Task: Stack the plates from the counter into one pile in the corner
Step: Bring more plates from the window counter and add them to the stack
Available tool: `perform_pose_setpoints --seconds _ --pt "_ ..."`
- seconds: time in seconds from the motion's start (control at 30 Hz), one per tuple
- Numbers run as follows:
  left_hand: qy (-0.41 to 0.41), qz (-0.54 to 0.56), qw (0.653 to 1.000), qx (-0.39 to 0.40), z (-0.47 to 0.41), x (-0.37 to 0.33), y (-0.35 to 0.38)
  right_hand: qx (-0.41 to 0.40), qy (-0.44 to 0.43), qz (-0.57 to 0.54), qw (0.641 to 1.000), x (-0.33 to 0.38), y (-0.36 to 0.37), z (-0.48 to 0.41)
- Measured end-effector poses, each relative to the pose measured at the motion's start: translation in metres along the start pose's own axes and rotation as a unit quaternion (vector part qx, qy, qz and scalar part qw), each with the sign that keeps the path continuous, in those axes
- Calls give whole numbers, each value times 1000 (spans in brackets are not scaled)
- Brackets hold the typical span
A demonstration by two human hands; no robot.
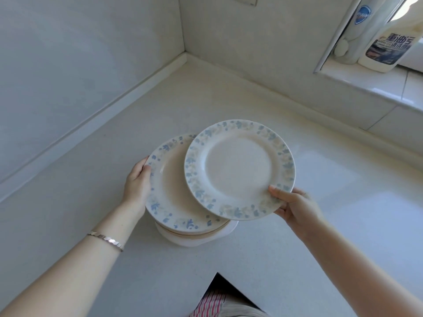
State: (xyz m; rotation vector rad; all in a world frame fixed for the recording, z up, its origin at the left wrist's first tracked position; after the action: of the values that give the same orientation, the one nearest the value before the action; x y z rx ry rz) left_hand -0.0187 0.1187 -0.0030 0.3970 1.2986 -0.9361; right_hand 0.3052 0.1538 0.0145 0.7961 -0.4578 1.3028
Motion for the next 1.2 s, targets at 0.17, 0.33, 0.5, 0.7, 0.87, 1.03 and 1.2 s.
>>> perform_pose_setpoints --seconds 0.17,0.33,0.5,0.7,0.87,1.03,1.2 --pt "-10 24 1000 -5 3 -1 1 13 -11 57 998 -8 21 -3" --pt "2 12 1000 -24 2 -2 2 44 -50 196 978 -14 45 2" --pt "-54 62 996 -19 -1 1 2 -25 -105 497 861 -15 52 7" --pt "-84 68 994 5 -6 2 -3 -102 -137 669 723 -4 53 2" --pt "-61 3 994 88 -28 -21 3 -45 -111 307 944 -16 52 -23" --pt "-37 -118 960 251 -40 -39 27 7 -73 90 993 -36 73 -33" --pt "-59 -60 964 251 -38 -40 26 -6 -104 127 986 -35 76 -28"
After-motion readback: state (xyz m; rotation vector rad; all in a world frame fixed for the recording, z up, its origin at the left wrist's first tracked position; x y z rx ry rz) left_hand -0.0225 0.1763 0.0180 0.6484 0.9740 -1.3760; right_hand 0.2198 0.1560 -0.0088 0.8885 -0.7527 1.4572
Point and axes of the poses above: each hand's wrist, its own z-axis away from the middle knuckle, its own y-axis out of the palm, x = y × z, the point moved 5 cm from there along -z, towards the middle knuckle, and after that the axes turned 3 degrees about y, right-handed, at the moved point
